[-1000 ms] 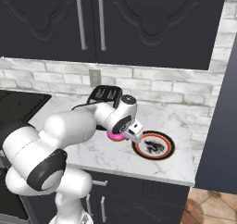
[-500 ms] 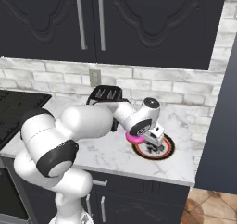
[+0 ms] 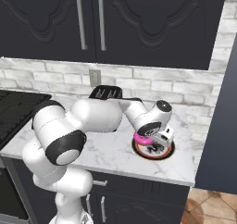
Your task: Place the pastries on the plates.
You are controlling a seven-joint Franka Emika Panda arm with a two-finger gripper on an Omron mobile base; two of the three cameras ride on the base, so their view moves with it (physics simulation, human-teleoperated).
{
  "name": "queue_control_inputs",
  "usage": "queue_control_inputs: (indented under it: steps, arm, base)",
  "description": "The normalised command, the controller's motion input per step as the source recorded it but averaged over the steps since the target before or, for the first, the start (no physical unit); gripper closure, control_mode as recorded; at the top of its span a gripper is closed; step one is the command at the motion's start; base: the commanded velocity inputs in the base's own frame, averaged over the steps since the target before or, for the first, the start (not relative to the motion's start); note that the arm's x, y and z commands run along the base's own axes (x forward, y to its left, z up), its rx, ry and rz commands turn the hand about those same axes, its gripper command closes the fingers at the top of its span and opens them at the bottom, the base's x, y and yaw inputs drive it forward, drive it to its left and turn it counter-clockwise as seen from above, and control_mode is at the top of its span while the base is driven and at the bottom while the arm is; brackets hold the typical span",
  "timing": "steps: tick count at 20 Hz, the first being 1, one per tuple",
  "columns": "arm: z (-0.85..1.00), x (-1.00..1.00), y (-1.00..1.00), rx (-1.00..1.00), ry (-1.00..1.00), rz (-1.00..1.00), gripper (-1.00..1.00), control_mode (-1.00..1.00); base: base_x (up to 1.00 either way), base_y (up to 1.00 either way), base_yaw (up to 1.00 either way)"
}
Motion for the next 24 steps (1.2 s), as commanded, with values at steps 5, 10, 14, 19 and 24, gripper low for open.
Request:
queue_control_inputs:
  steps: [5,10,14,19,24]
  arm:
    - [-0.05,0.10,-0.12,0.00,0.00,0.01,-1.00,-1.00]
    - [0.00,0.17,-0.08,0.00,0.00,0.00,-1.00,-1.00]
    - [0.30,-0.08,-0.04,0.02,-0.01,0.01,-1.00,-1.00]
    - [0.33,-0.96,0.80,-0.13,-0.11,0.21,-1.00,-1.00]
    - [0.03,-1.00,1.00,-0.20,-0.25,0.18,-1.00,-1.00]
  base:
    - [0.00,0.00,0.00]
    - [0.00,0.00,0.00]
    - [0.00,0.00,0.00]
    - [0.00,0.00,0.00]
    - [0.00,0.00,0.00]
